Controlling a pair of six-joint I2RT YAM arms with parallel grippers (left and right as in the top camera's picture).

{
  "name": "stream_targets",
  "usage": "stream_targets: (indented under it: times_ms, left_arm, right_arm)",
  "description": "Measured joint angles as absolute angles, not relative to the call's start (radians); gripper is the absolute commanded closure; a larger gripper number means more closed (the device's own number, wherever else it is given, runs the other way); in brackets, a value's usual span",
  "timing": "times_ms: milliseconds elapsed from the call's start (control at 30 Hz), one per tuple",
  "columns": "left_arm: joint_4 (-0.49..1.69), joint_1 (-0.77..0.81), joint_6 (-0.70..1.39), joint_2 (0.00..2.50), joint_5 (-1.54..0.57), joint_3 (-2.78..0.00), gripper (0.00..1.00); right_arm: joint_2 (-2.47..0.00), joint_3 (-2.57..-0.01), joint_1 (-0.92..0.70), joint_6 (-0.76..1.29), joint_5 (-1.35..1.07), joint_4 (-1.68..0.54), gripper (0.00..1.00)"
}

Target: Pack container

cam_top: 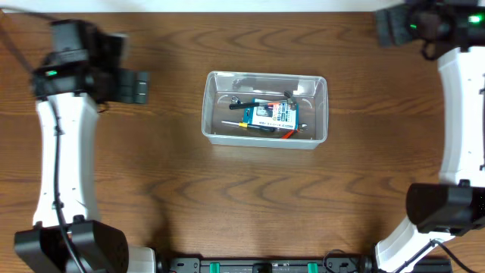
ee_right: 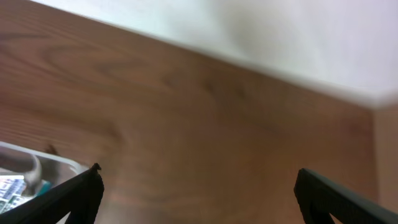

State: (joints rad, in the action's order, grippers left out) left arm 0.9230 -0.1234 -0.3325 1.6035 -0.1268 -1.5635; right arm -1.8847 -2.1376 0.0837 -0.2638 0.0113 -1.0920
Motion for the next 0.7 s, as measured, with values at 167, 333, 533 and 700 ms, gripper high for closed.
stream_targets:
  times_ms: [167, 333, 533, 700]
  left_arm:
    - [0.963, -0.011, -0.332, 1.604, -0.09, -1.563, 0.02]
    - [1.003, 0.043, -0.331, 1.603, -0.072, -1.563, 0.02]
    - [0.998, 0.062, -0.302, 1.528, -0.069, -1.534, 0.02]
    - [0.89, 0.062, -0.287, 1.303, -0.067, -1.384, 0.02]
  right_arm:
    - [-1.908, -2.129, 0.213, -0.173, 0.002, -1.182, 0.01]
    - [-1.906, -2.127, 0.297, -0.135, -0.045, -1.273, 0.01]
    - [-1.842, -2.042, 0.32, -0.118, -0.072, -1.328, 0.01]
    - [-1.626, -1.764, 0.295, -0.112, -0.076, -1.254, 0.01]
